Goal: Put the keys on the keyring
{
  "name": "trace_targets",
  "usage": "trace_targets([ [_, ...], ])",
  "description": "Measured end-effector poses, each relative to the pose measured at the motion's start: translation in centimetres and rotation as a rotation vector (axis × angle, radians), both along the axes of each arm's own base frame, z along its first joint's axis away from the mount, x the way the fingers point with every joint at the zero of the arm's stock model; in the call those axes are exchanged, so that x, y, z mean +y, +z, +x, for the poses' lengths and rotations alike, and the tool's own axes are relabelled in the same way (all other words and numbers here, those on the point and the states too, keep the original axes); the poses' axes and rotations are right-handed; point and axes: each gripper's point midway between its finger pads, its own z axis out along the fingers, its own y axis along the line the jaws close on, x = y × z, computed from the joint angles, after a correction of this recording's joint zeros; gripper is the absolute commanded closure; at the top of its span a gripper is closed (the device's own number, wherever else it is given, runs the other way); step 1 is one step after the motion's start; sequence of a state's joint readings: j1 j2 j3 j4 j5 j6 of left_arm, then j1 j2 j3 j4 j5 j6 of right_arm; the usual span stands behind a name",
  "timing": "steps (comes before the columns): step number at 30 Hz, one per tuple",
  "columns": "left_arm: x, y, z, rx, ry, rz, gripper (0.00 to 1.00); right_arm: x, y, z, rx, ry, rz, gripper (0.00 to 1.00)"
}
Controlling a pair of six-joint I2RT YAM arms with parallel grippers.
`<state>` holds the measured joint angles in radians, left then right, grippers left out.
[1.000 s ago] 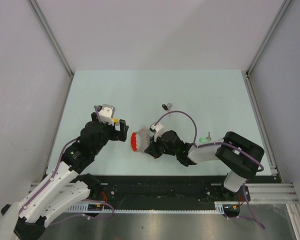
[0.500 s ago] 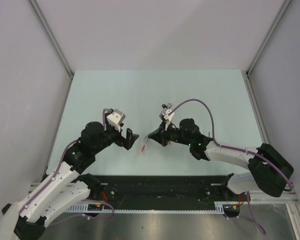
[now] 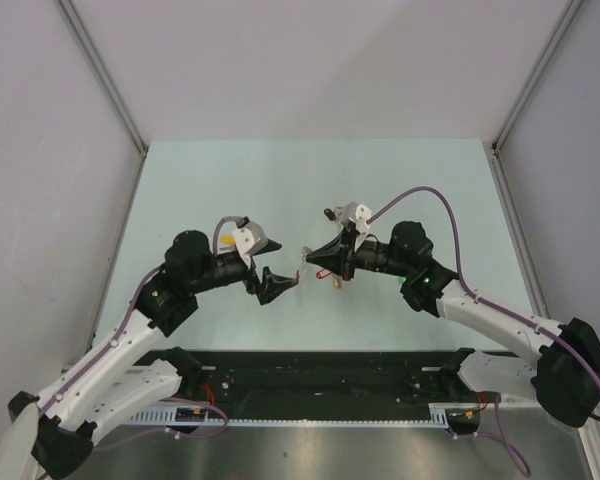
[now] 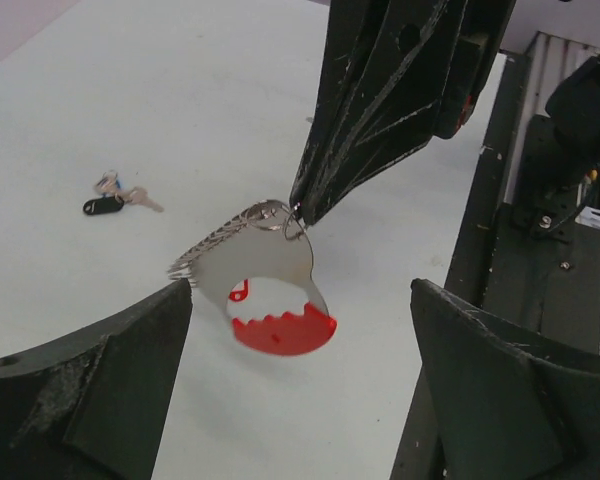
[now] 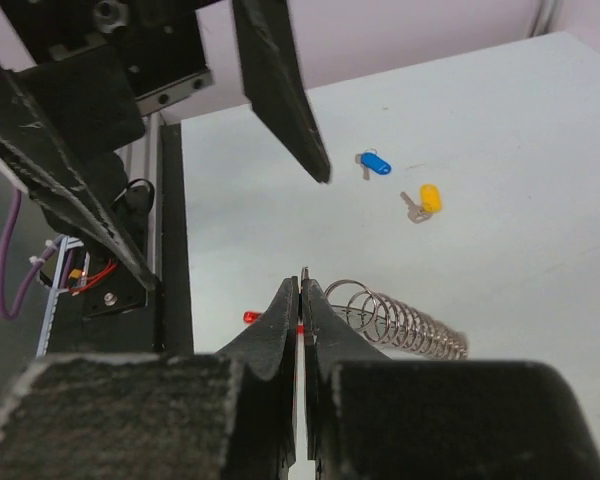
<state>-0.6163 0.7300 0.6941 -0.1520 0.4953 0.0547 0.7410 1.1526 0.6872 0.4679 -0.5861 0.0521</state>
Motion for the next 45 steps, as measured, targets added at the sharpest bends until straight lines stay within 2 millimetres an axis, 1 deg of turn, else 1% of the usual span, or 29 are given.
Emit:
trace_targets([
  [2, -0.9, 0.2, 0.1, -0.004, -0.058, 0.017, 0.1, -0.1, 0.5, -0.5, -0.014, 0.025, -0.001, 1.0],
  [5, -1.9, 0.5, 0.0, -0.018, -0.132, 0.036, 0.19, -0.2, 0.8, -1.1, -0.034, 0.056, -0.011, 1.0],
  [6, -2.1, 0.5, -0.1, -0.02, -0.156, 0.039, 0.2, -0.3, 0.8, -1.3, -0.039, 0.068, -0.017, 1.0],
  [7, -2.3, 0.5, -0.3, -0.024, -0.182, 0.042, 0.24, -0.2, 0.8, -1.5, -0.041, 0.078, -0.023, 1.0],
  [9, -2.4, 0.2, -0.7, -0.03, -0.227, 0.048, 0.3, -0.2, 0.5, -1.8, -0.041, 0.099, -0.039, 1.0],
  [13, -2.5, 0.1, -1.6, -0.061, -0.298, 0.049, 0.37, -0.3, 0.0, -2.4, -0.041, 0.134, -0.063, 1.0],
  [15, -2.5, -0.2, -2.1, -0.068, -0.328, 0.049, 0.42, -0.2, -0.2, -2.7, -0.042, 0.152, -0.072, 1.0],
  [16, -2.5, -0.4, -2.3, -0.071, -0.34, 0.05, 0.44, -0.2, -0.4, -2.9, -0.041, 0.161, -0.078, 1.0],
  [22, -2.8, -1.0, -2.8, -0.061, -0.378, 0.047, 0.53, 0.1, -0.7, -3.9, -0.05, 0.198, -0.092, 1.0],
  [27, -3.0, -1.5, -2.6, -0.044, -0.383, 0.051, 0.6, 0.5, -0.6, -4.1, -0.064, 0.218, -0.095, 1.0],
  [31, -3.1, -1.9, -2.5, -0.024, -0.385, 0.055, 0.65, 0.8, -1.0, -4.4, -0.056, 0.229, -0.104, 1.0],
  [32, -3.1, -1.9, -2.4, -0.022, -0.385, 0.055, 0.69, 0.8, -1.1, -4.4, -0.054, 0.231, -0.105, 0.99],
  [35, -3.1, -1.9, -2.4, -0.02, -0.385, 0.056, 0.76, 0.9, -1.1, -4.5, -0.055, 0.235, -0.105, 1.0],
  [37, -3.1, -1.9, -2.5, -0.02, -0.385, 0.056, 0.77, 0.9, -1.1, -4.6, -0.056, 0.235, -0.105, 0.99],
  [45, -3.1, -2.1, -2.5, -0.014, -0.384, 0.059, 0.77, 1.0, -1.1, -4.5, -0.055, 0.227, -0.108, 1.0],
])
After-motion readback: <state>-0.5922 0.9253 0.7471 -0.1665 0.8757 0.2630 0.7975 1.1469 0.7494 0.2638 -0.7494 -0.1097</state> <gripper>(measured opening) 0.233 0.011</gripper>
